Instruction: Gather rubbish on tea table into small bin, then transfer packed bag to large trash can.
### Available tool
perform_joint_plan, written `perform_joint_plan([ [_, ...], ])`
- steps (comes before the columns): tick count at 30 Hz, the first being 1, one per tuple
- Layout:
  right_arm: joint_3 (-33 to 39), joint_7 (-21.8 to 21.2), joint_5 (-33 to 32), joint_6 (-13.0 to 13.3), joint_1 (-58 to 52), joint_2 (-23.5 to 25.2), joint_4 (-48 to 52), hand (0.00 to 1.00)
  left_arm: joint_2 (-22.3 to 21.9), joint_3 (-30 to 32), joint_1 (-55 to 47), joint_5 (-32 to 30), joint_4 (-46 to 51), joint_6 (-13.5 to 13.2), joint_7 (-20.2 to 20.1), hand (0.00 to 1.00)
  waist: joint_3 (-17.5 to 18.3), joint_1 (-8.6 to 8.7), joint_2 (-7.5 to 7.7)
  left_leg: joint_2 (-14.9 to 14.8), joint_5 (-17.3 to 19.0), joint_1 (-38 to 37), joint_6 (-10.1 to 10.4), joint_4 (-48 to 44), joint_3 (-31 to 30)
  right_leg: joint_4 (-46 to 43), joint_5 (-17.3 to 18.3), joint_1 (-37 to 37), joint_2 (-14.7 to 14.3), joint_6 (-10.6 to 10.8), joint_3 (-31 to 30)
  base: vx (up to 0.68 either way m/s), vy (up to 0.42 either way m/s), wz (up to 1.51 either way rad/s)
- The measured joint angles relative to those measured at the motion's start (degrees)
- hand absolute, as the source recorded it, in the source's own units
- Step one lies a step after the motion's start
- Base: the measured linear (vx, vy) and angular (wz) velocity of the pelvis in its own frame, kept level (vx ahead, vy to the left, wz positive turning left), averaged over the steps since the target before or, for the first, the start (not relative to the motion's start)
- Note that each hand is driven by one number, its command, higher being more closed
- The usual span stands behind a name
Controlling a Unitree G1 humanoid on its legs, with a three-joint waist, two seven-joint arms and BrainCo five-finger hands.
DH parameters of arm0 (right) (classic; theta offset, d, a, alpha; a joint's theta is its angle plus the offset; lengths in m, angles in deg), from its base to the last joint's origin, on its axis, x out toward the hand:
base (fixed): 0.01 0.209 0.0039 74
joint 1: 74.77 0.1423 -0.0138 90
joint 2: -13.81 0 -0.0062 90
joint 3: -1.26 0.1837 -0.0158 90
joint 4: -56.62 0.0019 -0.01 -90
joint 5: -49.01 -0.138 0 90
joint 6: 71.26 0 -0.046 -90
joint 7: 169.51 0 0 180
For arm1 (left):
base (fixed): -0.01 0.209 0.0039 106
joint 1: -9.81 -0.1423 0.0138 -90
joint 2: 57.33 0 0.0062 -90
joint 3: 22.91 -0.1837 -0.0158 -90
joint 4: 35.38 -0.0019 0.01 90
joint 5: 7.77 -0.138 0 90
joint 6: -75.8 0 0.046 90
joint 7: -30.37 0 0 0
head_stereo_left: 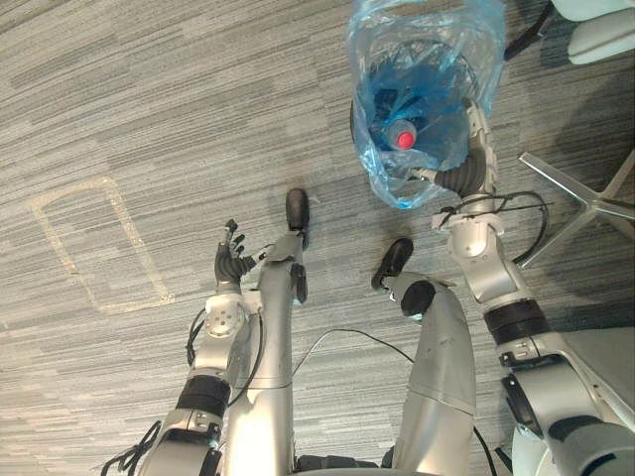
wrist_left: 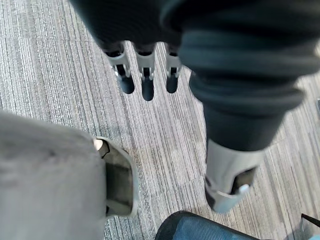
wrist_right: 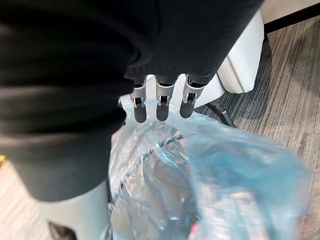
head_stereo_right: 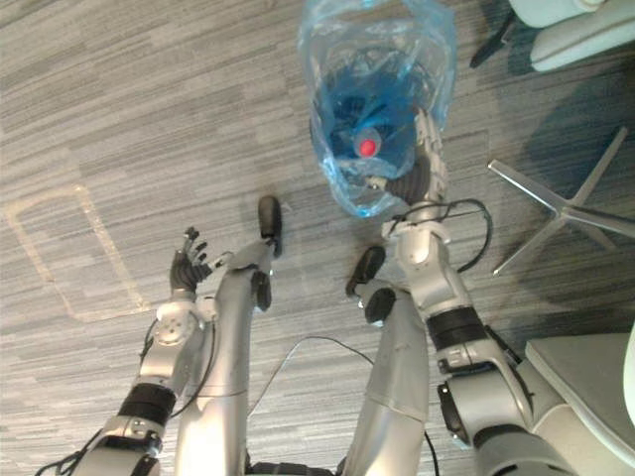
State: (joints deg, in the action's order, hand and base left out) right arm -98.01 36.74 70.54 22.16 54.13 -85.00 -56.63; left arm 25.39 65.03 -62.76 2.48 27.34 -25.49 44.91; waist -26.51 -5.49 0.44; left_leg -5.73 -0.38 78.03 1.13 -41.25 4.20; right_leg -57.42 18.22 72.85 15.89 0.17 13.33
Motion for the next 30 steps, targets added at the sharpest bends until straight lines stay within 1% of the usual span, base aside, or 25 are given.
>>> perform_joint_plan([
  [5, -2.3, -1.2, 3.1, 0.0, 0.7, -0.1, -1.3, 0.0, 0.6, 0.0, 0.2, 0.0, -0.4, -0.1, 0.0, 0.0, 0.0, 0.17, -0.01, -0.4, 0.0, 0.0, 0.3, 0.6, 0.3, 0.8, -0.1, 0.0, -0.3, 0.1, 0.3, -0.08, 0.016, -0.04],
  [7, -4.0, -1.5, 3.4, 0.0, 2.8, -0.1, -5.0, 0.0, 0.6, 0.0, 0.4, 0.0, -0.7, -0.2, 0.1, 0.0, 0.0, 0.22, -0.01, -0.4, -0.1, 0.1, 0.4, 1.1, 0.4, 1.0, -0.4, 0.3, -0.2, -0.3, 0.3, -0.06, 0.007, 0.02],
  [12, -7.1, -2.3, 3.5, -0.4, 7.1, -0.5, -10.9, 0.0, 0.7, -0.1, 1.1, 0.4, -0.7, -0.8, 0.2, 0.0, 0.4, 0.13, -0.07, -0.4, -0.4, 1.8, 0.3, 1.3, 0.2, 1.1, -0.4, 1.9, -0.2, -0.4, 0.6, -0.05, 0.006, 0.02],
  [13, -7.8, -2.8, 3.6, -0.6, 8.4, -0.6, -12.4, 0.0, 0.9, -0.1, 1.7, 1.0, -0.9, -0.9, 0.2, 0.0, 0.5, 0.09, -0.04, -0.3, -0.6, 2.4, 0.5, 1.4, 0.0, 1.0, -0.4, 2.5, -0.2, -0.4, 0.8, -0.05, 0.009, 0.08],
  [17, -9.9, -3.0, 3.6, -0.8, 11.9, -1.1, -16.9, 0.0, 0.9, -0.4, 2.6, 2.3, -1.0, -1.3, 0.2, 0.0, 0.5, 0.01, -0.04, 0.3, -1.0, 3.7, 0.9, 1.6, -0.5, 0.5, 0.1, 3.5, 0.3, -0.2, 1.2, -0.04, 0.01, 0.12],
  [20, -11.1, -3.0, 3.6, -1.1, 14.0, -1.5, -20.4, 0.0, 0.8, -1.4, 2.9, 2.9, -1.0, -1.7, 0.2, 0.0, 0.6, -0.06, -0.1, 1.3, -1.2, 4.1, 0.9, 2.2, -1.5, -0.1, 0.9, 3.5, 1.2, -0.3, 2.1, -0.04, 0.01, 0.24],
  [21, -11.6, -3.1, 3.6, -1.3, 14.7, -1.7, -21.5, 0.0, 0.9, -1.4, 3.2, 3.2, -1.1, -1.8, 0.2, 0.0, 0.6, -0.43, -0.1, 1.4, -1.2, 4.3, 1.0, 2.2, -1.9, -0.3, 1.2, 3.6, 1.2, -0.4, 2.4, -0.04, 0.003, 0.19],
  [23, -11.9, -3.1, 3.5, -1.3, 15.9, -1.7, -23.0, 0.0, 0.9, -1.8, 3.4, 3.6, -1.1, -2.0, 0.2, 0.0, 0.6, -0.84, -0.11, 1.5, -1.2, 4.9, 1.1, 2.2, -2.2, -0.5, 1.4, 3.9, 1.4, -0.5, 2.8, -0.04, 0.003, 0.12],
  [26, -12.9, -3.1, 3.5, -1.7, 17.4, -1.8, -23.5, 0.0, 0.9, -1.9, 4.1, 4.5, -1.0, -2.3, 0.2, 0.0, 1.1, -0.82, -0.22, 2.4, -1.6, 6.6, 1.3, 2.3, -3.0, -1.4, 2.1, 5.3, 2.3, -0.6, 3.6, -0.04, 0.009, 0.2],
  [27, -13.5, -3.1, 3.4, -1.8, 18.2, -1.8, -24.4, 0.0, 0.8, -1.9, 4.4, 4.9, -1.0, -2.4, 0.2, 0.0, 1.1, -0.87, -0.22, 2.6, -2.0, 7.0, 1.8, 2.2, -3.3, -1.7, 2.3, 5.5, 2.5, -0.6, 4.0, -0.05, 0.013, 0.27],
  [30, -14.1, -3.1, 3.3, -1.9, 19.2, -1.3, -25.2, 0.0, 0.7, -2.3, 4.6, 5.5, -1.0, -2.5, 0.2, 0.0, 1.1, -0.97, -0.23, 3.3, -2.2, 7.2, 2.2, 2.1, -4.3, -2.4, 3.0, 5.3, 3.1, -0.7, 4.7, -0.04, 0.015, 0.2],
])
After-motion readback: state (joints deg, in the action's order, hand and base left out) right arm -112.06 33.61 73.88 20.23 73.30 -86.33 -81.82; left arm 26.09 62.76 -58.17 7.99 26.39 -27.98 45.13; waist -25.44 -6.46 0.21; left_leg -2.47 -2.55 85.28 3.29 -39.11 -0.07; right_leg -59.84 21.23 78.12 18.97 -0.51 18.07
